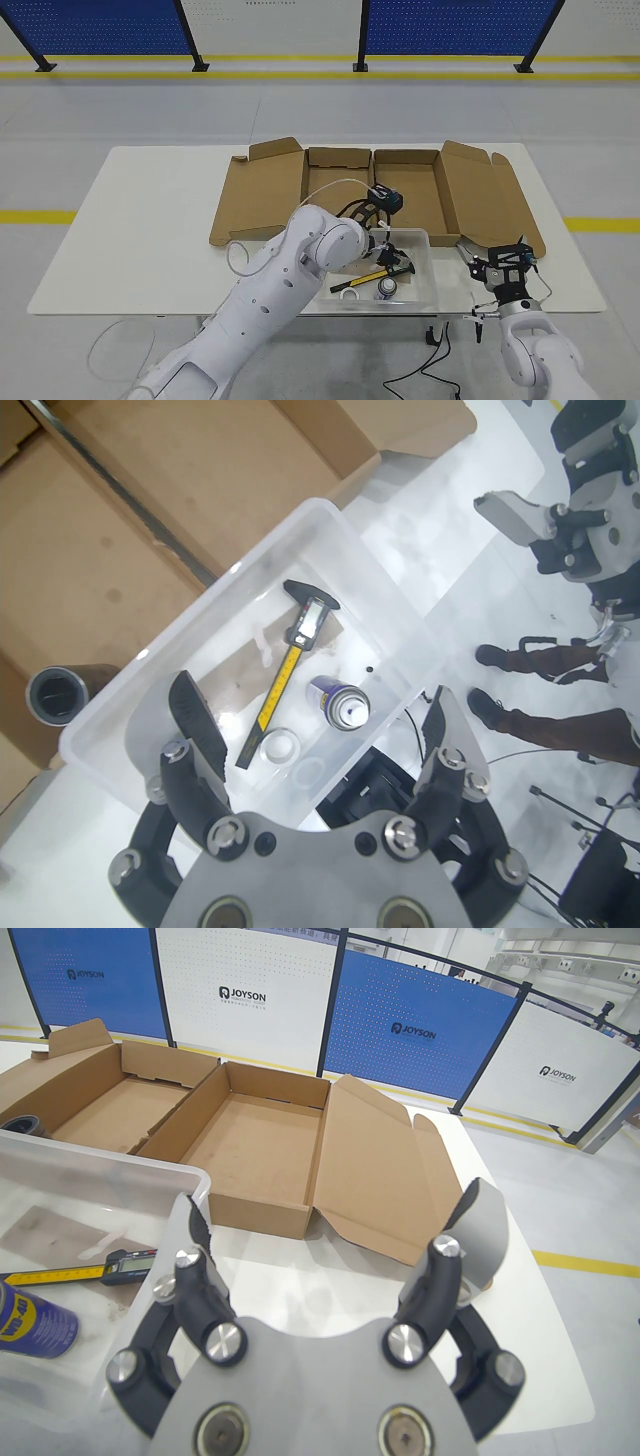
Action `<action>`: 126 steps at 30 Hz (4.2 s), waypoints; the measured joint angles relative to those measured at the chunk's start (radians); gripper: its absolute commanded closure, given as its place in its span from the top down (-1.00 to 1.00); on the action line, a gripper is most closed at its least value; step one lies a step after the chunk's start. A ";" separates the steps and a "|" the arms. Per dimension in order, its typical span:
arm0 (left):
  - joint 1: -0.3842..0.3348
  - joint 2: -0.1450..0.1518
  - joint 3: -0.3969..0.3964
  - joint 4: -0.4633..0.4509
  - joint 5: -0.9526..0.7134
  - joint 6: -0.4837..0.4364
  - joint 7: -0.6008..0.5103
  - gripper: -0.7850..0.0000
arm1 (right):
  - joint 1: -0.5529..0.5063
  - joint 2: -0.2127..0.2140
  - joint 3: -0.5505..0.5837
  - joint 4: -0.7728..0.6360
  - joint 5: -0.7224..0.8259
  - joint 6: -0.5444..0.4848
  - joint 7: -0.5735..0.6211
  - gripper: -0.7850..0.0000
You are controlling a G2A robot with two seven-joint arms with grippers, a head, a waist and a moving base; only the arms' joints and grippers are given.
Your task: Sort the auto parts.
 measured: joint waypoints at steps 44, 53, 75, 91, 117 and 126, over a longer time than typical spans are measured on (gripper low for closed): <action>-0.142 -0.097 0.190 0.429 -0.197 0.077 -0.062 -0.04 | 0.000 0.000 0.000 0.000 0.000 0.000 0.000 1.00; -0.156 -0.106 0.199 0.467 -0.201 0.073 -0.054 -0.08 | 0.000 0.000 0.000 0.000 0.000 0.000 0.000 1.00; -0.165 -0.095 0.183 0.414 -0.132 0.086 -0.070 -1.00 | 0.000 0.000 0.000 0.000 0.000 0.000 0.000 1.00; -0.069 -0.009 0.020 0.103 -0.023 0.108 -0.203 -1.00 | 0.000 0.000 0.000 0.000 0.000 0.000 0.000 1.00; -0.074 0.042 -0.119 0.031 0.065 0.088 -0.143 -1.00 | 0.000 0.000 0.000 0.000 0.000 0.000 0.000 1.00; -0.197 0.019 -0.092 0.211 0.037 0.079 -0.039 -1.00 | 0.000 0.000 0.000 0.000 0.000 0.000 0.000 1.00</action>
